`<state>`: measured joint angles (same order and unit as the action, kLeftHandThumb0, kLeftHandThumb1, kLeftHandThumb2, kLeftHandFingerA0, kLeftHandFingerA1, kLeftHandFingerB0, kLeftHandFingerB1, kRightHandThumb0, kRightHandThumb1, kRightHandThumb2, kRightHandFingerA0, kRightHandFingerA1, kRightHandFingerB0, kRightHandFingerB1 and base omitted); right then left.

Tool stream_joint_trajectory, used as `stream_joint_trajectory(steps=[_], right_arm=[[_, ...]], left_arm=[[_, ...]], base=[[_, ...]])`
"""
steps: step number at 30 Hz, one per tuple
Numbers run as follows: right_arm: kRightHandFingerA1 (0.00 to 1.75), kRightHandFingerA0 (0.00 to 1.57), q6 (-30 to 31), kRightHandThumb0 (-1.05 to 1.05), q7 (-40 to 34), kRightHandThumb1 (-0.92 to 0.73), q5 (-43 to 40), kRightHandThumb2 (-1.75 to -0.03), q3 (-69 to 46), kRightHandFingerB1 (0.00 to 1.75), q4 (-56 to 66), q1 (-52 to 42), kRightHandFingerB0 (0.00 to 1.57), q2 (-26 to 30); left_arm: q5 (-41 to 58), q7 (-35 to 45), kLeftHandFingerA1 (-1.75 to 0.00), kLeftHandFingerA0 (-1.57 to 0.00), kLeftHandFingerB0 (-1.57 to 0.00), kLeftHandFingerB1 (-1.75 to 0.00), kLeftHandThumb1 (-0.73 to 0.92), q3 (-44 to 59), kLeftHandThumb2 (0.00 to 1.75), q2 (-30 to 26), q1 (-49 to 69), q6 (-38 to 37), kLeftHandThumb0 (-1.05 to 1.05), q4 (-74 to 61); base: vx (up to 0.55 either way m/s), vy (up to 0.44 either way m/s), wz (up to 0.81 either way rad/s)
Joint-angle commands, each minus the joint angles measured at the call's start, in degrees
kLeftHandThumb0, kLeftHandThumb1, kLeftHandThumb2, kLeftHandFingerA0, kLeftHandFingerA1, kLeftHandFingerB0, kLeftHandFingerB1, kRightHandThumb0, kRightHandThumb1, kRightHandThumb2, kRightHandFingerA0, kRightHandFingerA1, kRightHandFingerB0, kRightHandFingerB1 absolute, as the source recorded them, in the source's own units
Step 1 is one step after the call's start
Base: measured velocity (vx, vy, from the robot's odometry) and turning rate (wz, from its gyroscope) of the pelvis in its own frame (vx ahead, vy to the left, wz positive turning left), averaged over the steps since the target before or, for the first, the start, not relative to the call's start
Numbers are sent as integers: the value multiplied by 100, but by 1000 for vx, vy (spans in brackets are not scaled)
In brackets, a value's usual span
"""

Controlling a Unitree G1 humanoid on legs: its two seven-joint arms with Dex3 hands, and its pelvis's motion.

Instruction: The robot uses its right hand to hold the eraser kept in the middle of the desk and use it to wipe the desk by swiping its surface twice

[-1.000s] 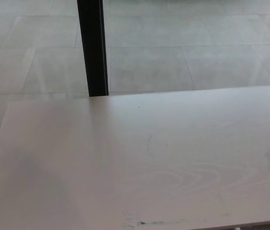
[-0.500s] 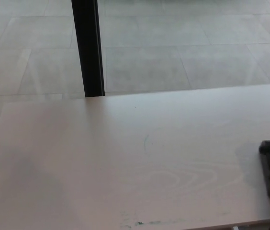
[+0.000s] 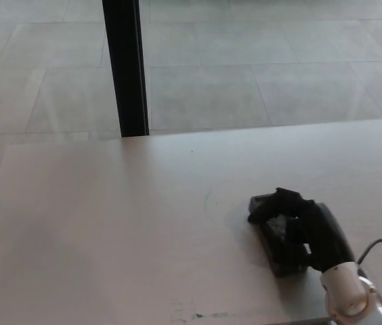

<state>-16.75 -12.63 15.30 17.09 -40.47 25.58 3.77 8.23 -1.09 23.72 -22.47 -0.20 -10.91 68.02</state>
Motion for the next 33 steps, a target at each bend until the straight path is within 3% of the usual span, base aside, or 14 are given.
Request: stream_joint_trajectory(steps=[1, 3, 4, 8, 12, 13, 19, 21, 27, 29, 33], right_arm=[[154, 86, 550, -35, 363, -69, 313, -82, 424, 128, 60, -454, 74, -296], [159, 87, 467, -35, 399, -68, 277, -84, 520, 135, 182, -562, 74, -389], [174, 80, 597, -35, 512, -71, 230, -81, 583, 145, 270, -609, 70, -477], [175, 83, 251, -35, 666, -74, 210, -78, 801, 149, 335, -767, 70, -559], [175, 86, 541, -37, 803, -71, 122, -81, 926, 141, 774, -980, 75, -757], [175, 85, 471, -37, 875, -73, 97, -81, 983, 151, 847, -1039, 72, -789], [175, 82, 270, -37, 1041, -80, 165, -72, 1175, 152, 1092, -1209, 69, -751], [175, 85, 422, -35, 989, -76, 133, -82, 972, 142, 991, -1088, 73, -644], [174, 80, 463, -32, 884, -72, 162, -84, 514, 143, 672, -768, 67, -325], [167, 79, 311, -32, 746, -72, 221, -83, 324, 125, 517, -655, 73, -107], [169, 81, 383, -37, 479, -73, 338, -82, -14, 116, 166, -353, 77, 300]], left_arm=[[52, -31, -81, -79, -64, -69, 51, 7, 93, -76, -53, 54, -50, 18], [18, -44, -79, -78, -62, -68, 52, -28, 94, -85, -53, 78, -50, -2], [4, -44, -79, -79, -65, -69, 51, -37, 93, -85, -81, 27, -54, 62], [20, -32, -79, -77, -60, -67, 52, -54, 94, -88, -89, 52, -53, 52], [32, -55, -80, -78, -62, -68, 52, -43, 93, -79, -56, 50, -53, -26], [50, -31, -79, -77, -62, -69, 51, -27, 93, -80, -61, 45, -52, -10], [78, -19, -80, -79, -62, -69, 51, 24, 93, -74, -90, 73, -54, 23], [25, -26, -80, -80, -64, -69, 52, -16, 94, -81, -57, 12, -54, 48], [89, 35, -80, -76, -61, -68, 51, 30, 94, -79, -40, 51, -49, 2], [85, -4, -81, -80, -65, -69, 51, 38, 93, -77, -76, 45, -52, 71], [87, 51, -80, -77, -61, -68, 52, 30, 95, -75, -40, 36, -52, 39]], base=[[0, 0, 0], [0, 0, 0], [0, 0, 0], [0, 0, 0], [0, 0, 0], [0, 0, 0], [0, 0, 0], [0, 0, 0], [0, 0, 0], [0, 0, 0], [0, 0, 0]])
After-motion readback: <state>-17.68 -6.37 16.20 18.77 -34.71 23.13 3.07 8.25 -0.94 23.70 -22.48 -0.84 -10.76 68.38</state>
